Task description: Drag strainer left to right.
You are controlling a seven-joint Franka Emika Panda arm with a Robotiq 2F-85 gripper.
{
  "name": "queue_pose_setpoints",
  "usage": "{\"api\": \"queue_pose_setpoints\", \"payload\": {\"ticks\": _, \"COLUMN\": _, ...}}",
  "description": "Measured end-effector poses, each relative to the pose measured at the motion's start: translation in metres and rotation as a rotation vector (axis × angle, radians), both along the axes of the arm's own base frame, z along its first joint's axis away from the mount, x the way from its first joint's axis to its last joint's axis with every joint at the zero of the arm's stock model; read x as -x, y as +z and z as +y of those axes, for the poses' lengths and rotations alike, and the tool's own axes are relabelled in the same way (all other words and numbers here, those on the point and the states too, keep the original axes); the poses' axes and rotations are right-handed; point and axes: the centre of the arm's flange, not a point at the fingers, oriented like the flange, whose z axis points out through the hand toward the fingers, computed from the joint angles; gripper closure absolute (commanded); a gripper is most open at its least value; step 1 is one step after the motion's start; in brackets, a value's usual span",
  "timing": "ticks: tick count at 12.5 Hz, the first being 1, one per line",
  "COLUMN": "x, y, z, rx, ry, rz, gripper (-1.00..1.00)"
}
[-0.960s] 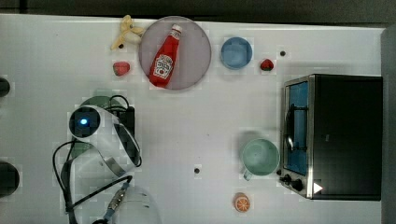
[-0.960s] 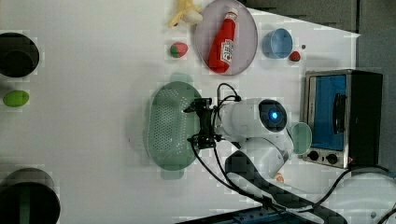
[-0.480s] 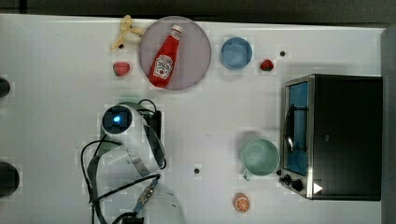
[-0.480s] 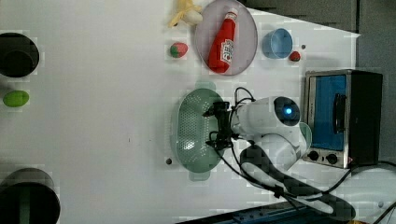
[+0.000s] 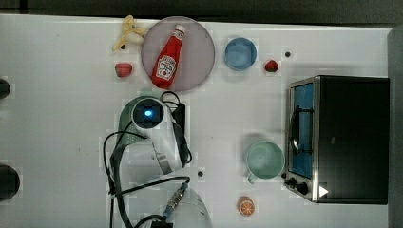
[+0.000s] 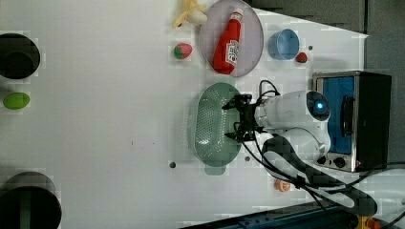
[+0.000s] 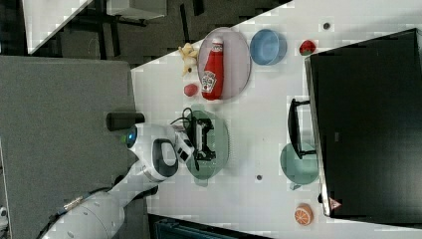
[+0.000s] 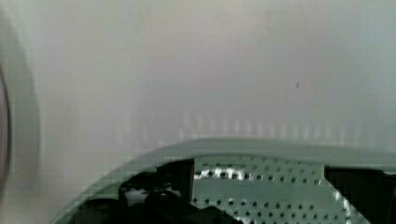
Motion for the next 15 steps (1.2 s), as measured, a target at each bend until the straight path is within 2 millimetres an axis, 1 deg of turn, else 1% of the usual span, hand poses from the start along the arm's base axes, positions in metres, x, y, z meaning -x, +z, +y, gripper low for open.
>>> {"api": "queue_pose_setpoints", "payload": {"ticks": 2, "x": 0.003, "y": 0.01, "z": -0.023, "rx": 0.016, "ry": -0.01, "rz": -0.012, "gripper": -1.0}}
{"api": "queue_pose_setpoints", "payload": {"ticks": 5, "x": -0.002, "y": 0.016, "z": -0.05, "rx": 0.037, "ry": 0.003, "rz": -0.032, "gripper": -1.0}}
{"api": "queue_pose_setpoints", "payload": {"ticks": 8, "x": -0.002, "y": 0.012, "z": -0.077, "rx": 0.048, "ry": 0.007, "rz": -0.009, "gripper": -1.0}}
{"api": "queue_pose_setpoints", "payload": {"ticks": 11, "x": -0.003, "y": 0.006, "z": -0.113, "rx": 0.069, "ry": 0.034, "rz": 0.001, "gripper": -1.0}}
{"api": "queue_pose_setpoints", "payload": {"ticks": 12, "x": -0.002, "y": 0.005, "z": -0.12, "rx": 0.07, "ry": 0.051, "rz": 0.007, "gripper": -1.0}}
{"api": "queue_pose_setpoints", "payload": {"ticks": 15, "x": -0.009, "y": 0.01, "z": -0.132, "rx": 0.071, "ry": 0.063, "rz": -0.038, "gripper": -1.0}}
